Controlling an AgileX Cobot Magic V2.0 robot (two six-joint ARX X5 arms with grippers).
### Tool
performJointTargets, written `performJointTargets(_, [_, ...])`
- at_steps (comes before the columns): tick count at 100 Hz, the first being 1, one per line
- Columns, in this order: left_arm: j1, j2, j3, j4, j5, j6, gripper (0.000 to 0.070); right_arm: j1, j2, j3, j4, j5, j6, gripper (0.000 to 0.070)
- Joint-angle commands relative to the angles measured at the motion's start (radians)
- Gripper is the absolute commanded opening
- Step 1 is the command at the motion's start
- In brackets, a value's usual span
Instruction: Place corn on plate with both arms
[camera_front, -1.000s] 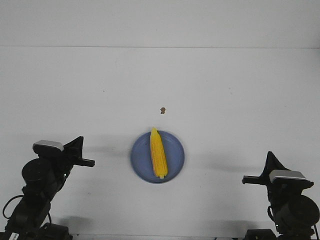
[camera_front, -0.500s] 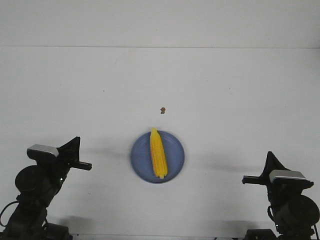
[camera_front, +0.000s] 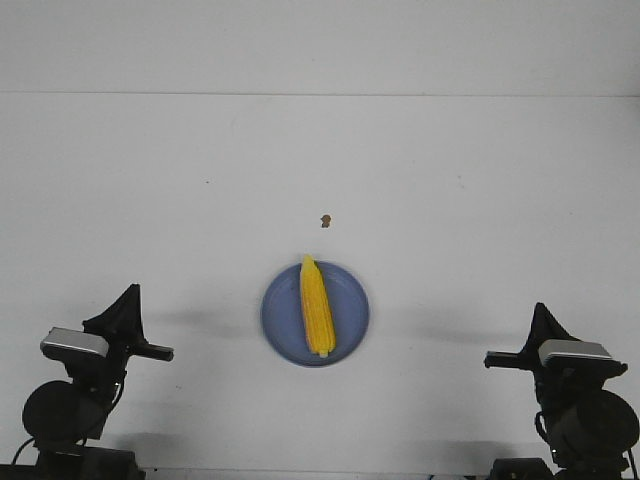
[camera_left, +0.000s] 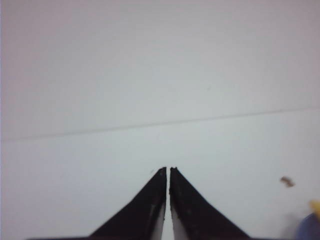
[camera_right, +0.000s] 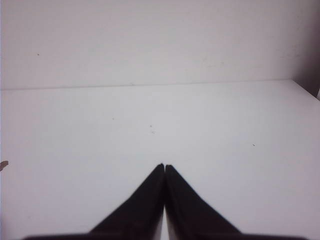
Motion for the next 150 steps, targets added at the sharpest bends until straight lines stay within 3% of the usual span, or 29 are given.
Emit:
performJointTargets(1, [0.016, -0.046, -0.040, 0.029, -0.006, -0.026, 0.0012, 0.000, 0.005, 0.008, 0.010, 0.003, 0.003, 0.0001])
performJointTargets(19, [0.041, -0.168, -0.162, 0.041, -0.006, -0.080, 0.0012, 0.000, 0.005, 0.008, 0.010, 0.003, 0.003, 0.0001])
performJointTargets(56, [0.040, -0.187, -0.285, 0.129, -0.006, -0.088, 0.0012, 0.000, 0.005, 0.008, 0.026, 0.003, 0.003, 0.0001])
performJointTargets(150, [0.040, -0.187, -0.285, 0.120, -0.005, -0.087, 0.0012, 0.000, 0.005, 0.006, 0.043, 0.003, 0.002, 0.0001])
